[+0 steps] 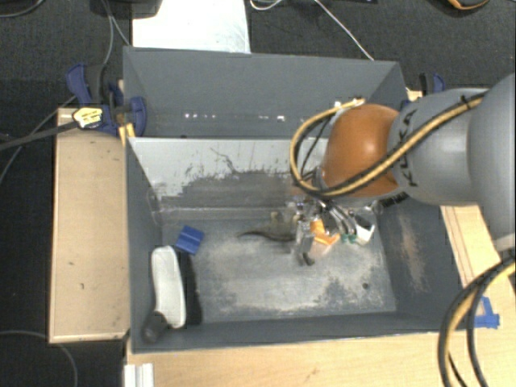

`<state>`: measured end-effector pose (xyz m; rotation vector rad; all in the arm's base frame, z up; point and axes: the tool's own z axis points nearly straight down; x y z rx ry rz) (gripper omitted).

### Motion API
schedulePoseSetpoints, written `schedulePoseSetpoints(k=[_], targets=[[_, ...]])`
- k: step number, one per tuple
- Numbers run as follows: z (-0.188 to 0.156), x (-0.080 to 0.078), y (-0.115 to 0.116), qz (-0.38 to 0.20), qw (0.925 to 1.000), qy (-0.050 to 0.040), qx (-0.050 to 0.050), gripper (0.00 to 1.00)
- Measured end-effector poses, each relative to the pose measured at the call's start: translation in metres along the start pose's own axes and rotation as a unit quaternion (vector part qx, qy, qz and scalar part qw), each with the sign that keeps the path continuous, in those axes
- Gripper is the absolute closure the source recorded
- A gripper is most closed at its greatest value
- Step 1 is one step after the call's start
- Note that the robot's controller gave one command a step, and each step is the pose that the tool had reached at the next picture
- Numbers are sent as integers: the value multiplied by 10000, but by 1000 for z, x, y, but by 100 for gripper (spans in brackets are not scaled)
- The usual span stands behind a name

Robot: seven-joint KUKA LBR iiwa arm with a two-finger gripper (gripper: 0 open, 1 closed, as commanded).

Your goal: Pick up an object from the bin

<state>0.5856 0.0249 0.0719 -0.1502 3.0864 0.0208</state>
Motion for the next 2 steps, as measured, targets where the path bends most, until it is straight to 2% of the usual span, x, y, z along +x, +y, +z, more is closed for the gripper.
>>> schedulePoseSetpoints(k=[2], targets=[[0, 1, 2, -20, 10000, -28, 6, 100]])
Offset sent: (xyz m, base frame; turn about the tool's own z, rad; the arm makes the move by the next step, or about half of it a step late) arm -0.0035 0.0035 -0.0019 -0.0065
